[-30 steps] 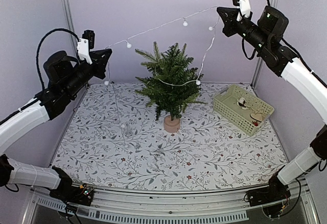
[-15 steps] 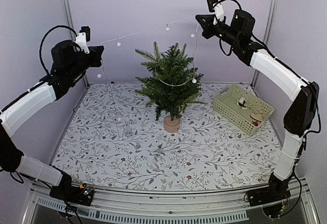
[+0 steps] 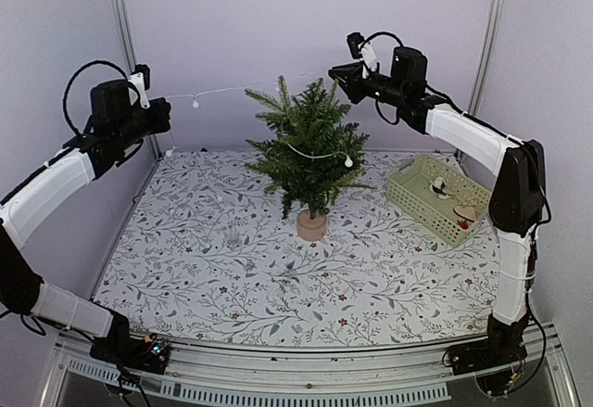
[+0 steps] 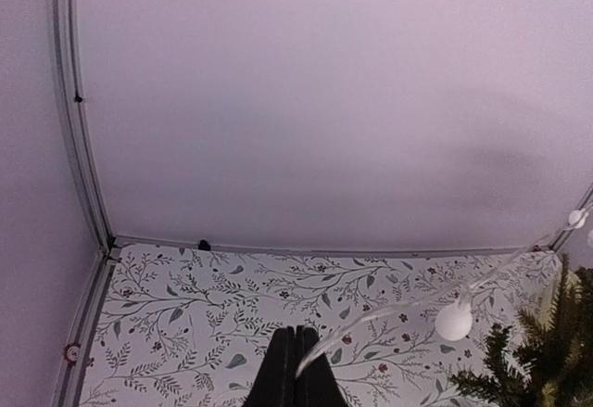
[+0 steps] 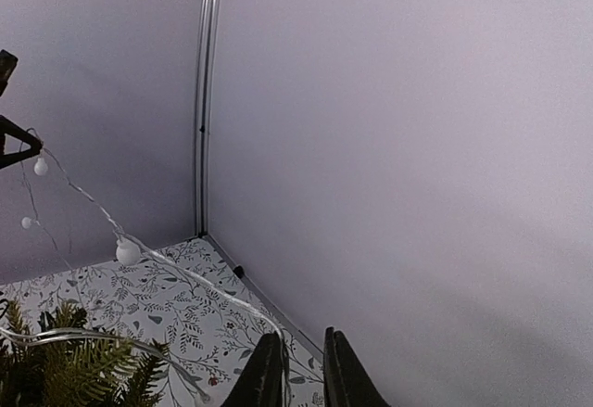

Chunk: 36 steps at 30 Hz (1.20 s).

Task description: Decorate the small christmas tree

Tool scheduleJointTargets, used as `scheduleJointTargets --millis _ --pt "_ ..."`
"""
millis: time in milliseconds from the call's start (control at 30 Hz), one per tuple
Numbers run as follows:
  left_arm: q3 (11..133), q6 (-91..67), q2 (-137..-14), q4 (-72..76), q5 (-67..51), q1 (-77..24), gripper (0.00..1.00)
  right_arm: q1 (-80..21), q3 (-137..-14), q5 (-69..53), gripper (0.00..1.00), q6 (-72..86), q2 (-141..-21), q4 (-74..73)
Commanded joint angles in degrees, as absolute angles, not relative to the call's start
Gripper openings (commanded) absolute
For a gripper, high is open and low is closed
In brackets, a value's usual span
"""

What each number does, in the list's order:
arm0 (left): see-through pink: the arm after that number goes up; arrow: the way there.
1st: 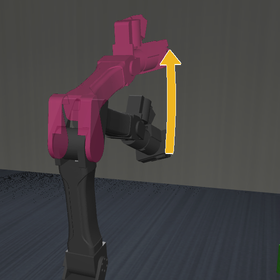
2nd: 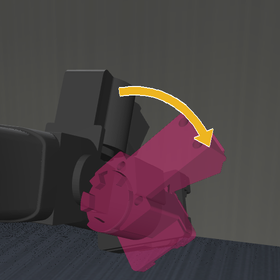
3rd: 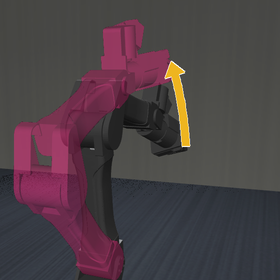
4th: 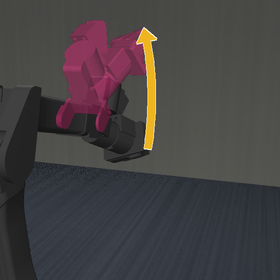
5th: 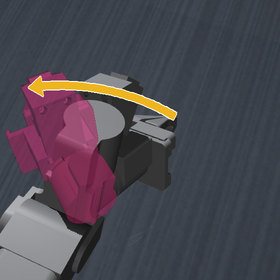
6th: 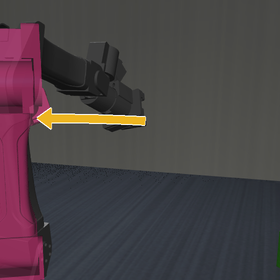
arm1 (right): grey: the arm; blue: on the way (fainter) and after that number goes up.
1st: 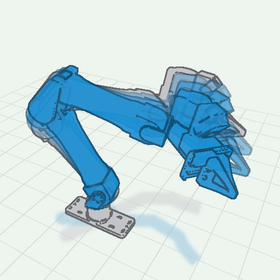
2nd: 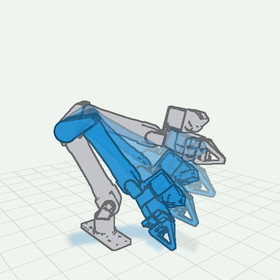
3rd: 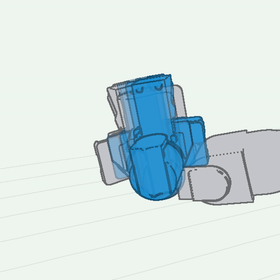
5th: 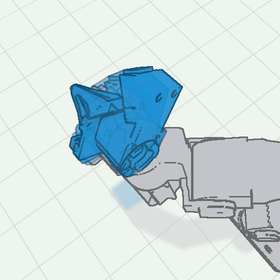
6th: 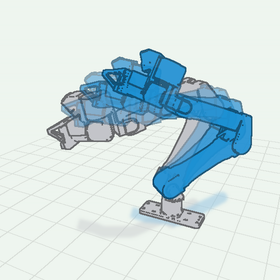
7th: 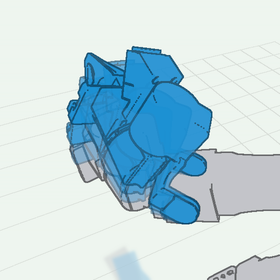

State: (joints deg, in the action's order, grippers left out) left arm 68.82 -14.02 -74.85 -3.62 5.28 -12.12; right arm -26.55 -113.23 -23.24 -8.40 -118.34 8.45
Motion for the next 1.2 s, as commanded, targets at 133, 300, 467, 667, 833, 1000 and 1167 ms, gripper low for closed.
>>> scheduleJointTargets --millis 133,300,467,667,833,1000,1167 --pt "71.46 -13.45 -66.7 -12.18 8.28 -10.37 0.0 -26.15 -115.08 -28.34 0.36 -6.03 -118.03 10.72" --pt "74.02 -12.36 -64.48 -16.28 7.41 -10.31 0.0 -26.16 -113.57 -29.37 0.67 -5.8 -116.53 11.1" --pt "74.88 -11.4 -62.78 -16.37 3.16 -10.37 0.0 -26.11 -111.62 -28.75 0.71 -6.27 -115.18 11.78" --pt "79.29 -8.87 -63.13 -16.78 -5.16 -10.37 0.0 -26.04 -109.86 -24.71 0.78 -6.75 -112.82 11.95" --pt "82.83 -6.98 -64.28 -20.12 -13.91 -11.07 0.0 -25.16 -109.19 -19.73 0.88 -6.84 -110.51 11.6" --pt "81.84 -4.42 -61.74 -19.87 -25.42 -12.99 0.0 -23.74 -108.68 -16.26 0.97 -5.39 -107.96 10.63" --pt "82.44 -4.02 -60.13 -20.14 -33.72 -15.83 0.0 -23.25 -107.04 -14.84 0.99 -4.27 -104.7 10.34"
